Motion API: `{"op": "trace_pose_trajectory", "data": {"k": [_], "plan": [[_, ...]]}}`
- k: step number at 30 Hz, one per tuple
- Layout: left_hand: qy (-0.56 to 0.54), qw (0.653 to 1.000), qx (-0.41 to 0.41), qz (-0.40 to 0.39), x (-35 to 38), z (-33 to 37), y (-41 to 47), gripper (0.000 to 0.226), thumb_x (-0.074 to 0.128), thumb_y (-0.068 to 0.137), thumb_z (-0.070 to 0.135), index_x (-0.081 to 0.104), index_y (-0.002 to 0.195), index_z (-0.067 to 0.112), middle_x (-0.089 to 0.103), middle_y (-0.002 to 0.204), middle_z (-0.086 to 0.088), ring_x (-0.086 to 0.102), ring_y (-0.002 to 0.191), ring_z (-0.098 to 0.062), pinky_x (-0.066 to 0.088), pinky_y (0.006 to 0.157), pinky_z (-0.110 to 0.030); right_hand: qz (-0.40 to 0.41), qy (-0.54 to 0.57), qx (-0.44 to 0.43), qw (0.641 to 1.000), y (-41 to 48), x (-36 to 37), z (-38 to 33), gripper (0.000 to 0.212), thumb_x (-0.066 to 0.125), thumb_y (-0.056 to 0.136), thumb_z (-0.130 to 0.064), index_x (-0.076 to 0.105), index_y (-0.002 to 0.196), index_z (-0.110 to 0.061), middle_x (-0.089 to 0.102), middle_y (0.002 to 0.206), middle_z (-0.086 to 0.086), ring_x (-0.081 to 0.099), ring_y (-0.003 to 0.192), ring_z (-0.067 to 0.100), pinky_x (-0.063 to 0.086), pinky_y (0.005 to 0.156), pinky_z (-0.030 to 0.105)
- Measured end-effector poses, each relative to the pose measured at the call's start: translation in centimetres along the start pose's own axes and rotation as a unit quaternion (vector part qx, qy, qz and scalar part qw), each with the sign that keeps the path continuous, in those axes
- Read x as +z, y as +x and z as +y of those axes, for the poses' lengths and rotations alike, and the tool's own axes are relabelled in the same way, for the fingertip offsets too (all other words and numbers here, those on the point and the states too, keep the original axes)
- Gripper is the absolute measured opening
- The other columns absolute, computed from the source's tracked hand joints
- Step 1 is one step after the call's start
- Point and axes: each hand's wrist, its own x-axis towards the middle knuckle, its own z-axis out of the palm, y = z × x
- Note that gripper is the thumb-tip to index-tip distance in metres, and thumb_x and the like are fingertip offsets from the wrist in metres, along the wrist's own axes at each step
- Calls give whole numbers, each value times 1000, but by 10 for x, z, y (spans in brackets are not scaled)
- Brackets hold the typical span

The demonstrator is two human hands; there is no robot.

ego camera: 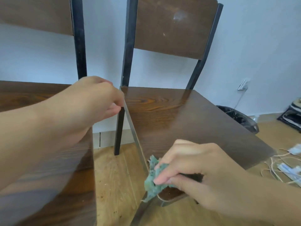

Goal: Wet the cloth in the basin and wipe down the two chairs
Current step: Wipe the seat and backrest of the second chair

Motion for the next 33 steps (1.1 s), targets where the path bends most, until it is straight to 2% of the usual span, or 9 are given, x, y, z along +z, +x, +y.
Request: {"op": "trace_pose_trajectory", "data": {"k": [2,4,6,9,13,21,26,30,33], "plan": [[-5,998,-45,47,11,10,6,43,73,76,9,63,116,20,70,117,-20,69,111,-33,51,104,-44,-28,21,3,999,-16,-13,-3,17,76,91,-7,84,96,-22,74,97,-9,67,93,10,53,71,23],[76,993,-71,46,24,11,9,62,74,66,23,56,125,31,66,114,-6,67,107,-29,53,99,-46,-18,30,36,999,-10,-33,9,17,78,90,-7,84,93,-22,75,96,-10,70,91,8,51,74,16],[107,989,-99,31,35,6,10,57,73,76,25,49,126,34,60,107,2,64,104,-24,53,92,-42,67,-8,97,993,25,-56,46,17,79,88,-9,84,90,-25,76,95,-10,72,92,10,56,81,25],[-20,983,-177,44,45,-8,20,43,74,82,14,51,118,22,57,100,-5,62,95,-26,56,84,-43,180,-83,217,956,98,-81,130,14,76,91,-13,83,91,-25,79,94,-5,71,96,14,57,92,35],[-132,951,-279,28,55,-16,24,48,69,85,9,54,130,8,61,97,-17,63,102,-35,46,68,-44,204,-106,303,925,133,-74,202,15,69,94,-7,83,96,-12,79,101,7,66,99,16,53,103,38],[-173,943,-285,-9,47,-22,9,42,69,79,22,60,117,6,68,111,-21,67,99,-34,53,68,-46,121,-82,215,966,10,-51,99,20,78,88,-11,84,88,-30,75,94,-14,69,95,2,49,83,10],[-176,944,-279,-13,45,-23,11,37,71,77,25,63,109,8,70,108,-20,69,96,-34,54,66,-46,7,42,269,962,-51,-74,47,19,81,84,-9,84,82,-27,78,96,-8,74,92,11,56,85,21],[-176,944,-280,-10,44,-30,12,35,70,77,24,64,108,8,70,107,-19,69,95,-34,54,63,-45,95,-42,276,955,13,-108,99,19,76,90,-11,81,85,-28,81,92,-4,75,91,25,59,84,30],[-164,943,-291,-1,46,-39,14,38,70,74,24,66,108,8,73,104,-19,70,91,-35,55,61,-44,179,-72,301,934,81,-106,166,14,72,93,-10,81,93,-21,79,98,-1,73,99,20,58,95,35]]}}
